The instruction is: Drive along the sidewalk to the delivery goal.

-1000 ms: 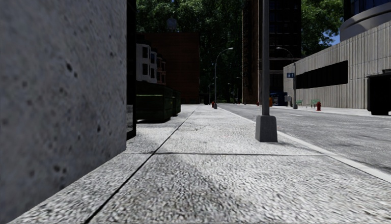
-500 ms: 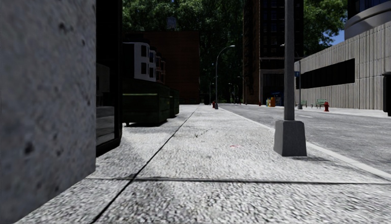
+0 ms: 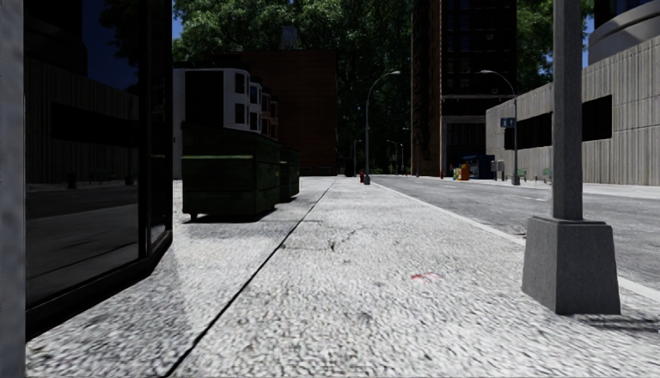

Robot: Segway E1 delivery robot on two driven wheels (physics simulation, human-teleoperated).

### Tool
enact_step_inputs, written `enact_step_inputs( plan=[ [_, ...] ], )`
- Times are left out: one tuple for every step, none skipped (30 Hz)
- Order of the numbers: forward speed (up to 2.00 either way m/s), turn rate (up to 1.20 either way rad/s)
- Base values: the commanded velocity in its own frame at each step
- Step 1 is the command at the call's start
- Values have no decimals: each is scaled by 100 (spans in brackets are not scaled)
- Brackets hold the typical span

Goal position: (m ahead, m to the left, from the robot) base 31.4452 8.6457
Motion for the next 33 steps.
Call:
enact_step_inputs(
  plan=[
    [200,0],
    [200,0],
    [200,0],
    [200,0],
    [200,0],
    [200,0],
    [200,0],
    [200,0],
    [200,0],
    [200,0],
    [200,0],
    [200,0],
    [200,0],
    [200,0],
    [200,0],
    [200,0],
    [200,0],
    [200,0],
    [200,0],
    [200,0],
    [200,0],
    [200,0],
    [200,0],
    [200,0],
    [200,0],
    [200,0],
    [200,0],
    [200,0],
    [200,0],
    [200,0],
    [200,0],
    [200,0],
    [200,0]
  ],
)
